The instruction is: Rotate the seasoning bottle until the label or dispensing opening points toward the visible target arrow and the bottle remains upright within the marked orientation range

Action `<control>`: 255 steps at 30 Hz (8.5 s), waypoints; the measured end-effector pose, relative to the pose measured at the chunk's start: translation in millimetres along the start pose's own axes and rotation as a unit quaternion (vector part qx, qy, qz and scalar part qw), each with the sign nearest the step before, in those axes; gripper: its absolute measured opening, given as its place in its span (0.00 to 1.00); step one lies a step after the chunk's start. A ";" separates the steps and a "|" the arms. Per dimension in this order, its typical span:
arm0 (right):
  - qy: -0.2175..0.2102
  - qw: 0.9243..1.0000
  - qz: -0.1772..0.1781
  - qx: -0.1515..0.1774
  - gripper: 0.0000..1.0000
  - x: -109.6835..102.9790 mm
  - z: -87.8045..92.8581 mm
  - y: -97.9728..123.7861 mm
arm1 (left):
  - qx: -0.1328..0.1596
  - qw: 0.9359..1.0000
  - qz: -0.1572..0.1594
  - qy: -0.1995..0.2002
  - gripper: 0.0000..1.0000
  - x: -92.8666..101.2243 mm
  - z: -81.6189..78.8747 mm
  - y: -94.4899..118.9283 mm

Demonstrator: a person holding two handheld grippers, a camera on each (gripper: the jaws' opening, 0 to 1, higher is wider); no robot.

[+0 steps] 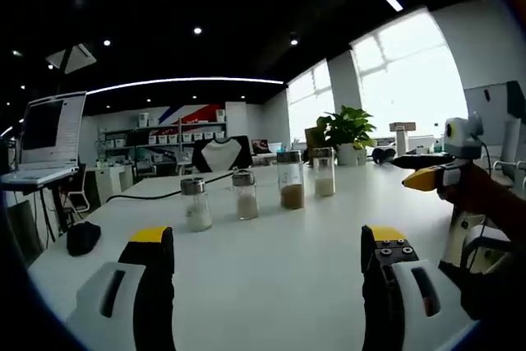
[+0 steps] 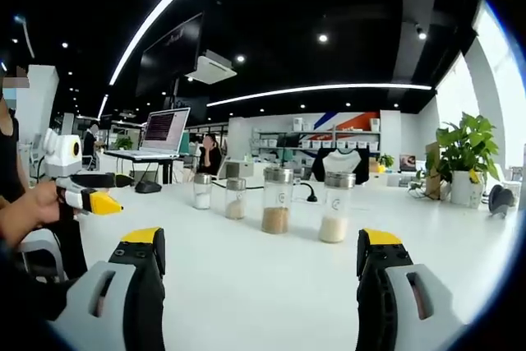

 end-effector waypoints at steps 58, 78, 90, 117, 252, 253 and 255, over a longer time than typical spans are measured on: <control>-0.008 1.000 -0.004 0.000 0.99 -9.5 1.9 4.7 | -0.019 0.999 -0.027 0.002 0.91 -48.7 8.8 -62.4; -0.029 1.000 -0.009 0.002 0.99 -8.5 2.5 3.0 | -0.049 0.998 -0.025 0.018 0.96 -70.8 17.1 -99.8; -0.024 0.999 -0.025 -0.002 0.99 -15.9 4.7 -0.4 | -0.043 0.997 -0.062 0.018 0.72 -99.0 20.8 -119.0; -0.027 0.999 -0.023 -0.001 0.99 -12.4 6.2 -1.2 | -0.074 0.993 -0.095 -0.012 0.54 -118.9 49.2 -175.3; -0.030 0.979 -0.199 -0.008 0.33 -76.4 15.9 -11.9 | 0.004 0.871 0.475 0.131 0.33 108.3 -29.7 -84.5; -0.033 0.978 -0.204 -0.006 0.33 -77.4 15.2 -11.7 | 0.010 0.866 0.483 0.131 0.33 107.6 -31.1 -83.2; -0.042 0.979 -0.199 -0.008 0.33 -78.2 13.4 -10.8 | 0.011 0.864 0.484 0.139 0.33 106.9 -31.2 -82.5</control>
Point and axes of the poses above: the point that each gripper's makers call its tool centre point, and the gripper's own axes: y roughly backward along the fingers, x roughly to its right, z roughly out of its underside, the point moved 8 cm from there along y, roughly backward along the fingers, and after that the axes turned 13 degrees about x, right-handed, at the moved point
